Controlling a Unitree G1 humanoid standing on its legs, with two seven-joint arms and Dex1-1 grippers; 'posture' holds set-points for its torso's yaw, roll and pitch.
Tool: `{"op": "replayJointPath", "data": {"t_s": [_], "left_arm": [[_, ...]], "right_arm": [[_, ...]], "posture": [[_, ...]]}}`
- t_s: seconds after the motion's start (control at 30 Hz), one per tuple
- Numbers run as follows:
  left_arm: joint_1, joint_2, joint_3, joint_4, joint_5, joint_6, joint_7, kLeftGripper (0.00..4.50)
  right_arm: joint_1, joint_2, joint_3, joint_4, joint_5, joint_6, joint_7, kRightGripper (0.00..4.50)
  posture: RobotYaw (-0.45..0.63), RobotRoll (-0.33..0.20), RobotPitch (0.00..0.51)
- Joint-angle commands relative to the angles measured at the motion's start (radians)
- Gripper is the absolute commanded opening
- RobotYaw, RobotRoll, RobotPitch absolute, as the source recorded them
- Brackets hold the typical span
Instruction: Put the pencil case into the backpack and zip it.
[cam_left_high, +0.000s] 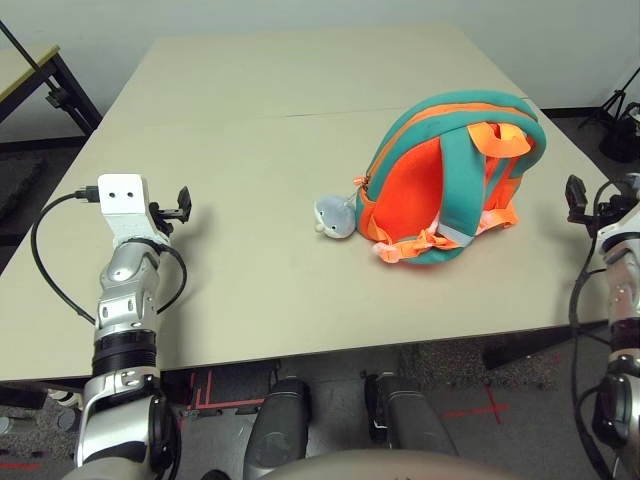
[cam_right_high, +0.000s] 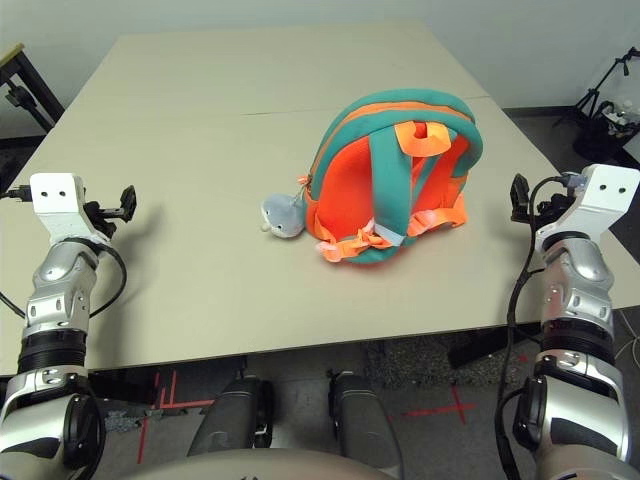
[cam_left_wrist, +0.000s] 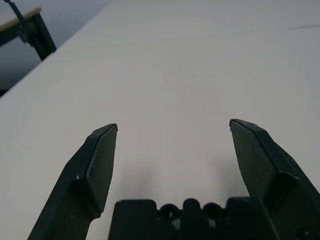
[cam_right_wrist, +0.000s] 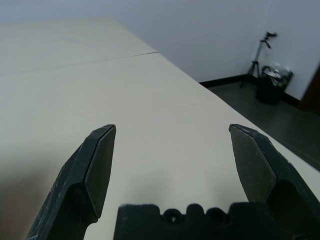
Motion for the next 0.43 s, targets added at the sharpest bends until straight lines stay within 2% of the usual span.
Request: {"op": "replayJointPath", "data": {"t_s": [0.03,0.43], "left_arm": [[0.007,-0.002,0.017,0.038,-0.007,-0.019,0.025,4.5],[-0.01,0.005,0.041,0.101,-0.041,-0.058,0.035,4.5]], "right_arm": [[-0.018,0.021,-0.013,0.044,0.001,-0.047,-0.026,4.47],[-0.063,0.082,0.009,0.077,0.0,-0.066,-0.05,4.47]], "posture": [[0.14,0.0,0.092],[0.14,0.0,0.082]]}}
